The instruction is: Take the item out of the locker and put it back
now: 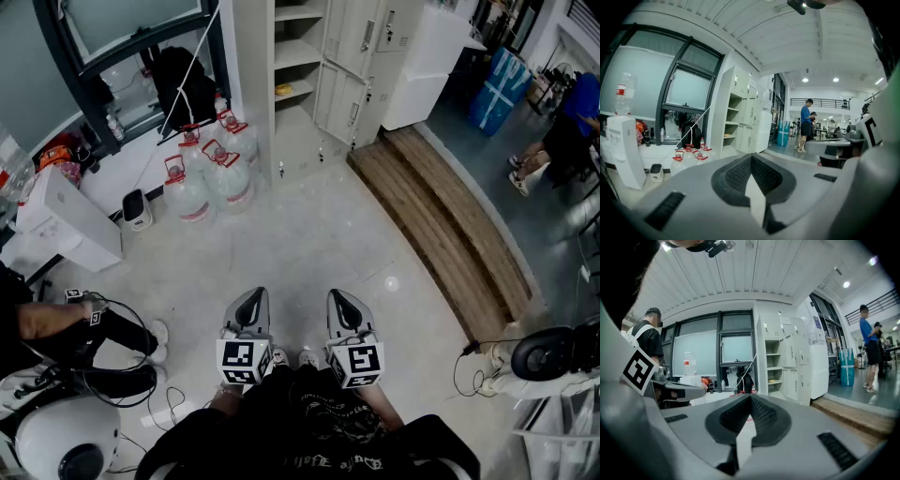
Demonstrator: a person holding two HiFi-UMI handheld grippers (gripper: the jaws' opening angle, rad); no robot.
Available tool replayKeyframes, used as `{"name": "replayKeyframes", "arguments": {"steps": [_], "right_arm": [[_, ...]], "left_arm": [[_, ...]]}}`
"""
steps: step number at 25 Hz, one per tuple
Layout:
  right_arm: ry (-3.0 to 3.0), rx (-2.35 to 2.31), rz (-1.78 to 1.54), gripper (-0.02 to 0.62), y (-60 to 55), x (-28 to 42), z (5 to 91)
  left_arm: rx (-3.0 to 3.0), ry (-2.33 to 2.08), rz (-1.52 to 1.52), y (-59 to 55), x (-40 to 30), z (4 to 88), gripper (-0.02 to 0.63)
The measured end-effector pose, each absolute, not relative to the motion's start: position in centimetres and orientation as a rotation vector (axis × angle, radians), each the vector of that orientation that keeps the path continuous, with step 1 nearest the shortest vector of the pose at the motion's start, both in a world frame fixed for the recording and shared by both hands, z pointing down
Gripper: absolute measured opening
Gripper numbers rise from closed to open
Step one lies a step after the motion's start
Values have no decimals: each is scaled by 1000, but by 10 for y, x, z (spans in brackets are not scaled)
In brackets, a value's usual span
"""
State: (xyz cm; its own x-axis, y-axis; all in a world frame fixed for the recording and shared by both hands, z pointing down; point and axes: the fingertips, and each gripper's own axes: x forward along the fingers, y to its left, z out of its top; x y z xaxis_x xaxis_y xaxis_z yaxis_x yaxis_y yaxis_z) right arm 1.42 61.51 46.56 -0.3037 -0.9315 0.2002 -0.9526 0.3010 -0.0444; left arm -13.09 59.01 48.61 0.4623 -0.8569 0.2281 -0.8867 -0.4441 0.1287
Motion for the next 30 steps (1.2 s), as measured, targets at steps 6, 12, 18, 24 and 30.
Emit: {"name": "replayKeyframes", "arguments": {"steps": [6,12,18,24,30], "right_arm": [[-2421,1783,218,3,611,13,465],[-2411,1817,188,3,605,6,466],[-2409,1864,208,4,603,-2,472],[-2399,1869,244,5,590,-4,482],[-2413,1846,270,5,554,2,494]], "left_arm": [[2472,-1541,194,585,-142,487,6],[2490,-1542,176,579,-155,488,6],[2502,-1547,190,574,-167,491,6],[2446,-1544,170,560,-179,500,6],[2445,-1546,220,533,-171,513,6]]}}
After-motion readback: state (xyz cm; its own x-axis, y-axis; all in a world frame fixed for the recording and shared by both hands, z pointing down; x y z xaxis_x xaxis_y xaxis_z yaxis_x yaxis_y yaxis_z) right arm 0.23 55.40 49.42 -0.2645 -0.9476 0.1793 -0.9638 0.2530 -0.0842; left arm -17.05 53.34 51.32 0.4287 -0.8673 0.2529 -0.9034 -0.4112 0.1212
